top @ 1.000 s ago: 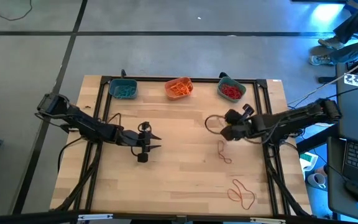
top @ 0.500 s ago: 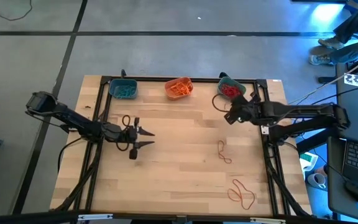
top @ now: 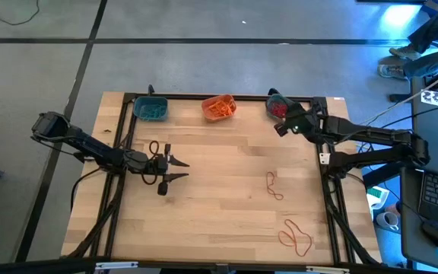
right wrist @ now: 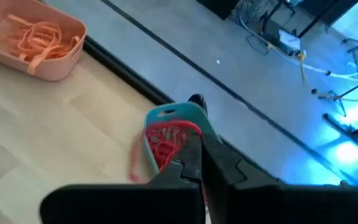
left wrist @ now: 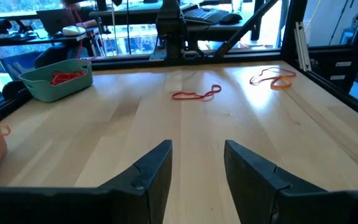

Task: Sort rubber bands into baskets
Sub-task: Put the red rubber band into the green bin

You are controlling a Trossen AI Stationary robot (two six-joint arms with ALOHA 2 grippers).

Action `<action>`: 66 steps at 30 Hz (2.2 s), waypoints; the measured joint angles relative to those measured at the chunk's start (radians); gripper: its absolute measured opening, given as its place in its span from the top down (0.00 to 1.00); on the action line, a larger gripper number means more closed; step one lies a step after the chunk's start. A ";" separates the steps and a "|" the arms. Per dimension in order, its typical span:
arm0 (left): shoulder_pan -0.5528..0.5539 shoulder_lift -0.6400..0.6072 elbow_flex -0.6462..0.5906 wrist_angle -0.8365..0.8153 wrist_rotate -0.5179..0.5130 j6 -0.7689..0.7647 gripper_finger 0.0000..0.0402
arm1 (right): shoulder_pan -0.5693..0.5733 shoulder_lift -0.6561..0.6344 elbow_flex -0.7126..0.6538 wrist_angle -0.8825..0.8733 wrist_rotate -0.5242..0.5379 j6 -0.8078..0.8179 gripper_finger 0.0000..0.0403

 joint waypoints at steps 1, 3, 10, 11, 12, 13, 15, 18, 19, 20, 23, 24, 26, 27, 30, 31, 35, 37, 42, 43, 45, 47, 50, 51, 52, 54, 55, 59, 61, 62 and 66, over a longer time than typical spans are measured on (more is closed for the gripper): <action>0.000 0.000 0.000 0.003 0.000 0.000 0.64 | -0.009 0.000 0.000 0.017 -0.001 -0.020 0.99; 0.000 0.000 0.000 0.007 0.000 0.006 0.64 | -0.025 0.000 0.000 0.043 -0.004 -0.051 0.99; 0.000 0.000 0.000 0.018 0.000 0.006 0.64 | -0.087 0.000 0.000 0.049 -0.008 -0.078 0.99; 0.000 0.000 0.000 0.017 0.000 0.006 0.64 | -0.095 0.000 0.000 0.050 -0.008 -0.080 0.99; 0.000 0.000 0.000 0.017 0.000 0.007 0.64 | -0.103 0.000 0.000 0.050 -0.008 -0.084 0.99; 0.000 0.000 0.000 0.018 0.000 0.009 0.64 | -0.113 0.000 0.000 0.050 -0.008 -0.094 0.99; 0.000 0.000 0.000 0.017 0.000 0.020 0.64 | -0.135 0.000 0.000 0.050 -0.008 -0.113 0.99; 0.000 0.000 0.000 0.018 -0.001 0.043 0.64 | -0.176 0.000 0.000 0.050 -0.004 -0.130 0.99; 0.000 0.000 0.000 0.017 -0.001 0.052 0.64 | -0.188 0.000 0.000 0.050 -0.007 -0.130 0.99; 0.000 0.000 0.000 0.017 -0.001 0.062 0.64 | -0.199 0.000 0.000 0.050 -0.008 -0.130 0.99; 0.000 0.000 0.000 0.017 -0.001 0.105 0.64 | -0.242 0.003 0.000 0.050 -0.038 -0.129 0.99; 0.000 0.000 0.000 0.017 -0.001 0.120 0.64 | -0.256 0.009 0.000 0.051 -0.043 -0.129 0.99; 0.000 0.000 0.000 0.017 -0.001 0.148 0.64 | -0.281 0.029 0.000 0.051 -0.045 -0.129 0.99; 0.000 0.000 0.000 0.017 -0.001 0.159 0.64 | -0.293 0.043 0.000 0.052 -0.047 -0.129 0.99; 0.000 0.000 0.000 0.017 -0.001 0.180 0.64 | -0.331 0.092 0.000 0.062 -0.061 -0.129 0.99; 0.000 0.000 0.000 0.017 -0.001 0.185 0.64 | -0.341 0.111 0.000 0.068 -0.062 -0.129 0.99; 0.001 0.000 0.000 0.017 -0.001 0.191 0.64 | -0.377 0.196 0.000 0.078 -0.097 -0.126 0.99; 0.001 0.000 0.000 0.017 -0.001 0.191 0.64 | -0.392 0.237 0.000 0.082 -0.125 -0.115 0.99; 0.001 0.000 0.000 0.017 -0.001 0.194 0.64 | -0.417 0.324 -0.001 0.103 -0.181 -0.080 0.97; 0.001 0.000 0.000 0.017 -0.001 0.197 0.64 | -0.418 0.337 -0.001 0.102 -0.191 -0.077 0.95; 0.001 0.000 0.000 0.017 -0.001 0.199 0.64 | -0.418 0.359 -0.001 0.102 -0.192 -0.076 0.88; 0.001 0.000 0.000 0.017 -0.001 0.199 0.64 | -0.417 0.363 -0.002 0.101 -0.193 -0.090 0.80; 0.001 0.000 0.000 0.017 -0.001 0.199 0.64 | -0.402 0.349 0.015 0.059 -0.226 -0.123 0.68; 0.001 0.000 0.000 0.017 -0.002 0.198 0.64 | -0.393 0.339 0.026 0.033 -0.247 -0.126 0.65; 0.001 0.000 0.000 0.016 -0.002 0.198 0.64 | -0.380 0.325 0.039 0.010 -0.269 -0.125 0.62; 0.001 0.000 0.000 0.016 -0.001 0.198 0.64 | -0.348 0.293 0.063 -0.039 -0.325 -0.108 0.57; 0.001 0.000 0.000 0.016 -0.002 0.198 0.64 | -0.325 0.276 0.068 -0.063 -0.369 -0.103 0.55; 0.001 0.000 0.000 0.015 -0.001 0.194 0.64 | -0.211 0.219 0.070 -0.127 -0.606 -0.044 0.50; 0.001 0.000 0.000 0.013 -0.002 0.189 0.64 | -0.145 0.210 0.071 -0.160 -0.702 0.026 0.50; 0.001 0.000 0.000 0.013 -0.002 0.187 0.64 | -0.109 0.210 0.071 -0.177 -0.727 0.069 0.50; 0.001 0.000 0.000 0.013 -0.002 0.184 0.64 | 0.052 0.210 0.044 -0.180 -0.785 0.219 0.51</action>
